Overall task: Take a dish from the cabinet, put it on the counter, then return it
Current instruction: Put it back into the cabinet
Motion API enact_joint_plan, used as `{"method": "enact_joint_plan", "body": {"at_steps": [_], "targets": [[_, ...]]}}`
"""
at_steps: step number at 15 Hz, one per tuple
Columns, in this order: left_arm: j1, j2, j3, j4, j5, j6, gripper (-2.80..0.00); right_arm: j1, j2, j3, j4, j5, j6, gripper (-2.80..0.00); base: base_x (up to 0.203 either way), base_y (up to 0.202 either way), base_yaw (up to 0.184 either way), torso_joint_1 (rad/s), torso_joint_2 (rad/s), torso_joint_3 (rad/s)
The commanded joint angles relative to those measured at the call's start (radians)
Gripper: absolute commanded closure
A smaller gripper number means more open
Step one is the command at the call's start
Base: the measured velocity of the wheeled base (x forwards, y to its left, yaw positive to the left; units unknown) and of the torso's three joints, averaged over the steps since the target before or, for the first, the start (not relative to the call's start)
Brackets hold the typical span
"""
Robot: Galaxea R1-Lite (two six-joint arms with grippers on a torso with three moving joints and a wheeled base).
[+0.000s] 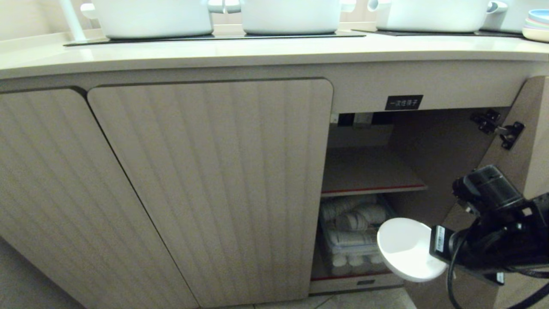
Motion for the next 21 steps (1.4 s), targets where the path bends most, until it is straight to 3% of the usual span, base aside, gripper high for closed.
{"method": "enact_joint_plan", "body": {"at_steps": [1, 6, 14, 21], "targets": [[0.000, 0.000, 0.000, -0.001, 0.002, 0.001, 0.00, 0.000, 0.031, -0.025, 0.001, -0.006, 0.004, 0.00, 0.000, 0.000, 0.000, 0.000, 0.00, 0.000], [0.000, 0.000, 0.000, -0.001, 0.000, 0.000, 0.00, -0.015, 0.095, -0.114, 0.005, -0.020, 0.013, 0.00, 0.000, 0.000, 0.000, 0.000, 0.00, 0.000], [0.000, 0.000, 0.000, 0.000, 0.000, 0.000, 0.00, -0.062, 0.190, -0.213, 0.009, -0.011, 0.108, 0.00, 0.000, 0.000, 0.000, 0.000, 0.00, 0.000], [0.000, 0.000, 0.000, 0.000, 0.000, 0.000, 0.00, -0.170, 0.273, -0.349, 0.026, 0.102, 0.136, 0.00, 0.000, 0.000, 0.000, 0.000, 0.00, 0.000]]}}
